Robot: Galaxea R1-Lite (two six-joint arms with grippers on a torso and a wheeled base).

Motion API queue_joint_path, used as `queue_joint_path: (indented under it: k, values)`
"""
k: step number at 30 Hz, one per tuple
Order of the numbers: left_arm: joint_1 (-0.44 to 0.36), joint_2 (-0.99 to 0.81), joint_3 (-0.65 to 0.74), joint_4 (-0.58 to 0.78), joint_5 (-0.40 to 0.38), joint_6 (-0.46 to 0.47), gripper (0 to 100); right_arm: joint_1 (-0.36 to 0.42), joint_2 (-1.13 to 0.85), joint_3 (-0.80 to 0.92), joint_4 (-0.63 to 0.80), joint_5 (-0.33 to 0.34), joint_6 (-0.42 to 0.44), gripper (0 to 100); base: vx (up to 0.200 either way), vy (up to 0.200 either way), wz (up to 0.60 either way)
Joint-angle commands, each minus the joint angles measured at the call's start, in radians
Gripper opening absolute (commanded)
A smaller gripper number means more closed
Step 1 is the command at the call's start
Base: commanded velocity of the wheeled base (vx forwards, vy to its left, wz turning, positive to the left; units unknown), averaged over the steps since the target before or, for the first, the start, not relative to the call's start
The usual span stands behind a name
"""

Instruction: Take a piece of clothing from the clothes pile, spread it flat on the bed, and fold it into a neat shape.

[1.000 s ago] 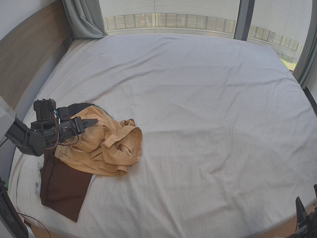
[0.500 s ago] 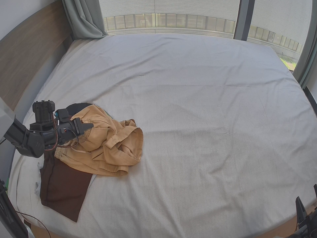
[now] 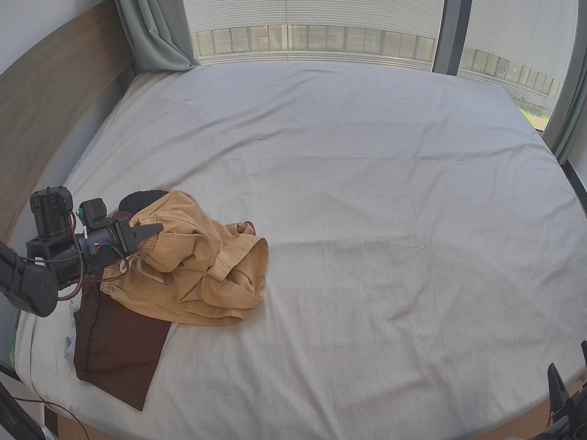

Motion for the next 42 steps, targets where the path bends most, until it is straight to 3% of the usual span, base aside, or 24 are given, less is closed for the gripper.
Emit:
queue_joint_path:
  k: [1, 12, 29, 42]
  values:
    - [-0.009, -0.063, 0.078, -0.059, 0.002, -0.004, 0, 0.0, -0.005, 0.016, 0.0, 0.0, 0.0, 100, 0.0, 0.0, 0.0]
    - [-0.02, -0.122, 0.143, -0.09, -0.001, 0.005, 0, 0.0, -0.005, 0.016, 0.001, 0.0, -0.002, 100, 0.0, 0.0, 0.0]
    - [-0.1, -0.177, 0.205, -0.137, 0.004, 0.005, 0, 0.0, -0.005, 0.016, 0.0, 0.0, -0.002, 100, 0.0, 0.0, 0.0]
    - [-0.143, -0.208, 0.224, -0.14, 0.061, -0.003, 0, 0.0, -0.005, 0.016, 0.0, 0.0, -0.002, 100, 0.0, 0.0, 0.0]
